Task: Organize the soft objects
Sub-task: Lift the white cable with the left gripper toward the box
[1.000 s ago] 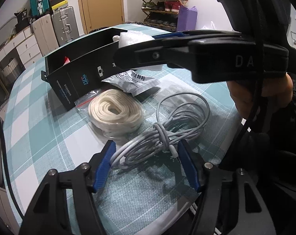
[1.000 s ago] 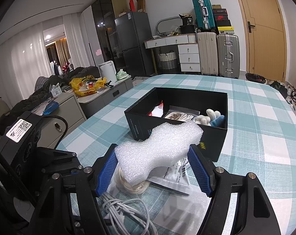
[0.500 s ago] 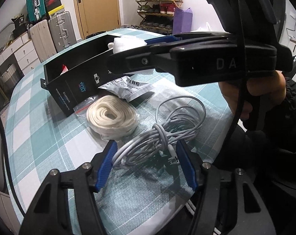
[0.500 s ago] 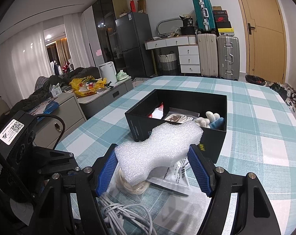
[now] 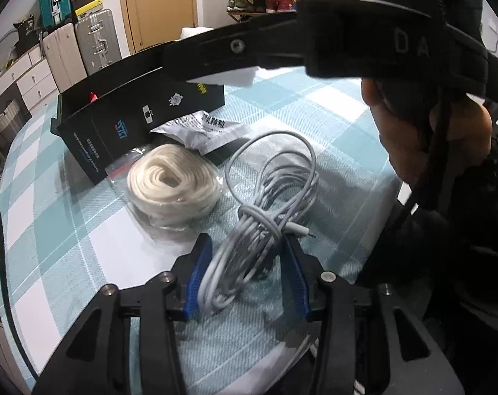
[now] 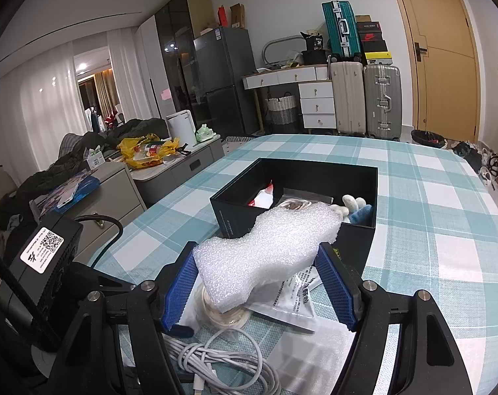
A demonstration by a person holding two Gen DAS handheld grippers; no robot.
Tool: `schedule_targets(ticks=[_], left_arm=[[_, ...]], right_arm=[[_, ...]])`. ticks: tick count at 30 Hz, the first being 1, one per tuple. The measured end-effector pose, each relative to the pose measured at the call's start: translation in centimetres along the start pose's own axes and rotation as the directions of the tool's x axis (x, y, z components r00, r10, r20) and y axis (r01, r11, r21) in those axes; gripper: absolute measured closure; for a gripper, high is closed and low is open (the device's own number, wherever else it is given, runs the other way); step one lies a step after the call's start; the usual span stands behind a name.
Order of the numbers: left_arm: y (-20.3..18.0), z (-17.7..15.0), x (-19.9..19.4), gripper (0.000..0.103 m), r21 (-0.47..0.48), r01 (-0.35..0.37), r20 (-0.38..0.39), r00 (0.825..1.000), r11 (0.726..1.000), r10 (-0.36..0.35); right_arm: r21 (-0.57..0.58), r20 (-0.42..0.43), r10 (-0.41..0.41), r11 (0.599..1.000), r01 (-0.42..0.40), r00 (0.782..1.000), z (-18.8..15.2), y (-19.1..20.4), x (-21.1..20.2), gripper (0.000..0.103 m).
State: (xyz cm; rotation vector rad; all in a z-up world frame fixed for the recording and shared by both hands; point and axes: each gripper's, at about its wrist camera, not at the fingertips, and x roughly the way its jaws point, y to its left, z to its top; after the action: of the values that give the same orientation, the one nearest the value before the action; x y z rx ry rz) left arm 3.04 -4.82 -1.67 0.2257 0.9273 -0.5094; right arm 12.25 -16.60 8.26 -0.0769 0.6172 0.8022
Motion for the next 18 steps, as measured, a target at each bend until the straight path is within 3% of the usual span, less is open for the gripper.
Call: schedule_targets(ticks=[4, 6, 18], left_arm=[[0.0, 0.1, 0.0, 0.067, -0.003, 0.015, 0.030, 0.999, 1.000, -0.015], [-0.3, 0.0, 0.1, 0.083, 0.013, 0.044, 0.040, 0.998, 0.999, -0.045], [0.4, 0.4, -2.4, 0.085, -0.007, 0.083, 0.115, 0.990, 0.997, -0.081]], right_arm=[[0.002, 0.000, -0.001, 1.000, 0.001, 1.000, 0.0, 0.0, 0.0, 0.030], [0.000, 0.000, -0.001, 1.000, 0.001, 1.000, 0.0, 0.0, -0.1, 0.030], [0.010, 0.038, -0.001, 1.000, 0.000, 0.999, 0.3, -0.2, -1.0, 0.030]])
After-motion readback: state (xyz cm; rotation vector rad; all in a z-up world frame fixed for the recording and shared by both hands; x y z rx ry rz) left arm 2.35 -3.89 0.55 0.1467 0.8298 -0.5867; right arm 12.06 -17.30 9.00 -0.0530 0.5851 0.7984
